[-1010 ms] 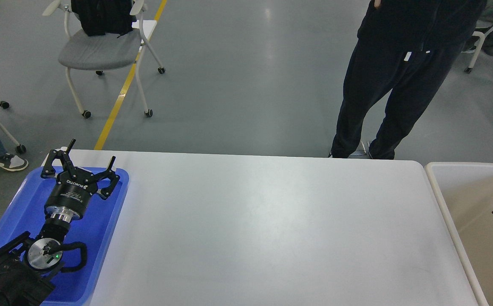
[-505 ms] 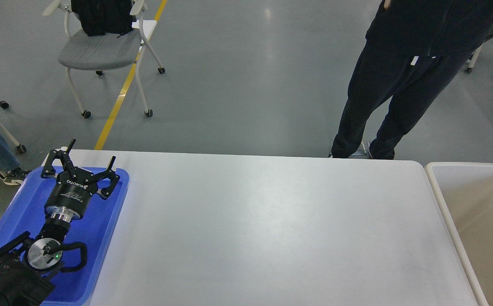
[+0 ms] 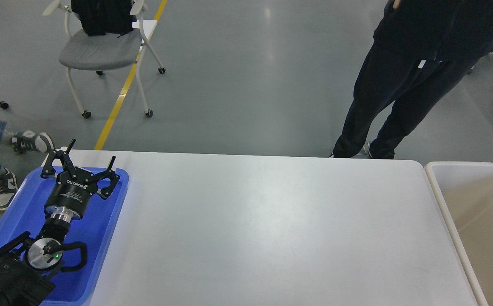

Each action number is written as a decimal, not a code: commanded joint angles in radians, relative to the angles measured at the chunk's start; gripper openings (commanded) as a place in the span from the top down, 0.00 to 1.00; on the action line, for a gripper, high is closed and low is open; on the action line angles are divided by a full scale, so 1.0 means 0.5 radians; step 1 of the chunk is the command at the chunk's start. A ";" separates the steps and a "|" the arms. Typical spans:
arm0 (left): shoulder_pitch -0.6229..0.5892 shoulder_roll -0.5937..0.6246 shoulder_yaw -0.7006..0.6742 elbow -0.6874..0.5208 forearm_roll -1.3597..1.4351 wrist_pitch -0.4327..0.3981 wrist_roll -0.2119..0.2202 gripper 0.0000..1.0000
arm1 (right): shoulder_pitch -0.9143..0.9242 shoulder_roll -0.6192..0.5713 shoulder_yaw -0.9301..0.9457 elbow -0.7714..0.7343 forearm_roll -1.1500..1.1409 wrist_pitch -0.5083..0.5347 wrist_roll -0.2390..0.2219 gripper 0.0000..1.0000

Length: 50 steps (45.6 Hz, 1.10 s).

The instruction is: Tidy desktop

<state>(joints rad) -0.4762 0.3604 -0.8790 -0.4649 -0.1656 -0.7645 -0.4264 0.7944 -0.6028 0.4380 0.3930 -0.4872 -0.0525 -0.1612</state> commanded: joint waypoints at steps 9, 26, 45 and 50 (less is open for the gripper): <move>-0.002 0.000 0.000 0.000 0.000 0.001 0.000 0.01 | -0.052 0.178 0.474 0.309 0.762 0.010 0.068 0.00; 0.001 0.000 0.000 0.003 0.000 0.001 0.000 0.01 | -0.233 0.469 0.640 0.690 0.796 0.013 0.717 0.00; 0.001 0.000 0.000 0.003 0.000 0.001 0.000 0.01 | -0.469 0.847 0.823 0.668 0.796 0.047 1.439 0.01; 0.001 0.000 0.000 0.003 0.000 0.001 0.000 0.01 | -0.472 0.890 0.824 0.665 0.796 0.068 1.614 0.00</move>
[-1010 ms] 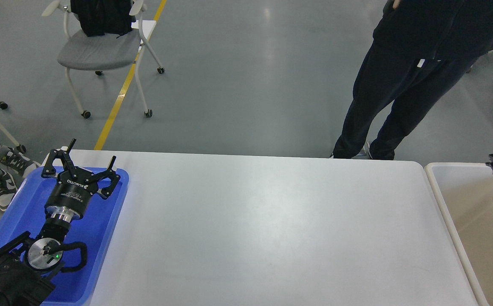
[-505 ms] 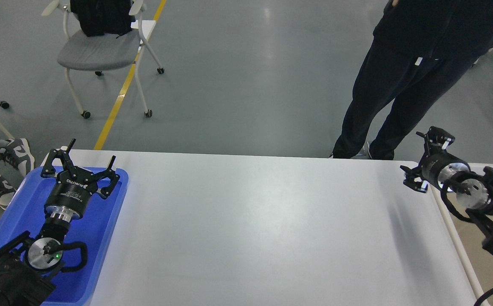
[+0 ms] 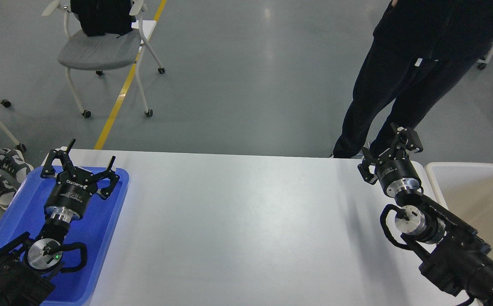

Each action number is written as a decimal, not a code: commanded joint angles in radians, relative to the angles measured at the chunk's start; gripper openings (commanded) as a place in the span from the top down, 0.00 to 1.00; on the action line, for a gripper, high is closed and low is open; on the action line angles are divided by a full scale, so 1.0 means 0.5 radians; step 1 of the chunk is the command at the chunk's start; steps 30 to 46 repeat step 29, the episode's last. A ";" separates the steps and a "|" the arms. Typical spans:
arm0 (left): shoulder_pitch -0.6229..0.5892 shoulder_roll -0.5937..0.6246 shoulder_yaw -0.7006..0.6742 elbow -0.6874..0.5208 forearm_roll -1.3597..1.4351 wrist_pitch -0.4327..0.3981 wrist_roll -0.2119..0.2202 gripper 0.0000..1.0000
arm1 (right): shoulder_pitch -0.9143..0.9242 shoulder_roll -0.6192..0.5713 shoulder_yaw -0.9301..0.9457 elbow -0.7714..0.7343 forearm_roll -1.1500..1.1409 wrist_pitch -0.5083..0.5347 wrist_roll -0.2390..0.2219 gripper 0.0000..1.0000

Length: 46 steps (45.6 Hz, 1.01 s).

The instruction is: Tidy desktop

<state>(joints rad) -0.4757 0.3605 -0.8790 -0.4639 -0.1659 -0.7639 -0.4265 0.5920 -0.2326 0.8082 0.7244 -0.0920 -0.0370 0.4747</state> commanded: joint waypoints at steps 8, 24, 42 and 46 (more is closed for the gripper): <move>0.000 0.000 0.000 0.001 0.000 0.000 0.000 0.01 | -0.067 0.152 0.040 0.005 -0.012 0.016 0.551 0.00; 0.000 0.000 0.000 0.001 0.000 0.000 0.000 0.01 | -0.061 0.097 -0.095 0.018 -0.206 -0.147 0.557 0.00; 0.000 0.000 0.000 -0.002 0.000 0.000 0.000 0.01 | -0.064 0.100 -0.098 0.018 -0.206 -0.147 0.554 0.00; 0.000 0.000 0.000 -0.002 0.000 0.000 0.000 0.01 | -0.064 0.100 -0.098 0.018 -0.206 -0.147 0.554 0.00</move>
